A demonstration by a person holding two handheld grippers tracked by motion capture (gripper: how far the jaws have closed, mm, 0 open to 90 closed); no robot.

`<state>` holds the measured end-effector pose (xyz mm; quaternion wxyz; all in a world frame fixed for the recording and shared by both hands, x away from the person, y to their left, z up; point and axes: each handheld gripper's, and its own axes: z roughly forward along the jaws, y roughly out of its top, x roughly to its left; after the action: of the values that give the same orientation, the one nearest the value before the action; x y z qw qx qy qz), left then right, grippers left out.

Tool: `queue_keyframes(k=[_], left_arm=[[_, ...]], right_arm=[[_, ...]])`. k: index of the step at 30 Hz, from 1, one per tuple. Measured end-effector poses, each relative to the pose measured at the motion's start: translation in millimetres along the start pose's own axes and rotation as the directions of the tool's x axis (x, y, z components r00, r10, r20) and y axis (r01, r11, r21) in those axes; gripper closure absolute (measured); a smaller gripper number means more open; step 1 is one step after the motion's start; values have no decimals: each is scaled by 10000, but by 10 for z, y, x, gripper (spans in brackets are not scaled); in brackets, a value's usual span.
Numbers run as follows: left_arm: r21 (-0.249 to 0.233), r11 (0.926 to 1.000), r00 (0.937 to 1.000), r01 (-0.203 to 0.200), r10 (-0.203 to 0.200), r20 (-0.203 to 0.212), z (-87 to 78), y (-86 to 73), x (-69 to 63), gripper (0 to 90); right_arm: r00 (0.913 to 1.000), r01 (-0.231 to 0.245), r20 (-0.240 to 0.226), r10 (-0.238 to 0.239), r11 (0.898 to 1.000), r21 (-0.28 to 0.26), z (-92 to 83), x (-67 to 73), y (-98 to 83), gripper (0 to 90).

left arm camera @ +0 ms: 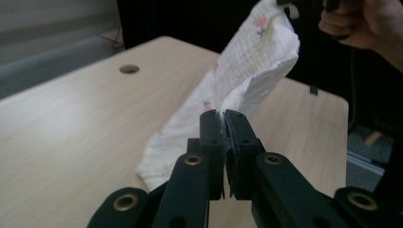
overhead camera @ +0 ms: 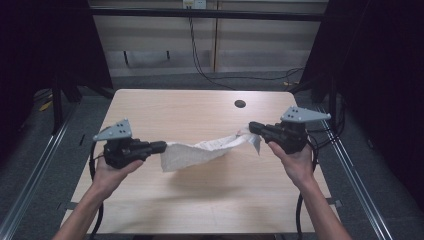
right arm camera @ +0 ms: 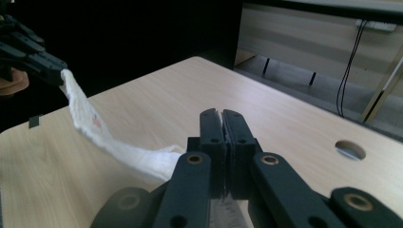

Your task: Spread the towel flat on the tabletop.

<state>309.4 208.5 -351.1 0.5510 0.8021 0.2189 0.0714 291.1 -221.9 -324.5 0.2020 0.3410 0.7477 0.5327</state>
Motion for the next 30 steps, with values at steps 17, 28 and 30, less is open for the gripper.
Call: queue_keyframes(k=[17,28,30], left_arm=[[-1036,9940,9834,357,-534,-1735,-96,674,570,870],[-708,9973,9890,-213,106,-1473,171,719,537,870],[-495,9985,9904,-243,173,-1371,204,619,475,870]], right_arm=[[9977,160,662,-173,9997,193,169,-228,686,877],[9946,-348,982,339,9994,71,302,-476,576,877],[9947,-555,882,536,9983,191,278,-495,431,878]])
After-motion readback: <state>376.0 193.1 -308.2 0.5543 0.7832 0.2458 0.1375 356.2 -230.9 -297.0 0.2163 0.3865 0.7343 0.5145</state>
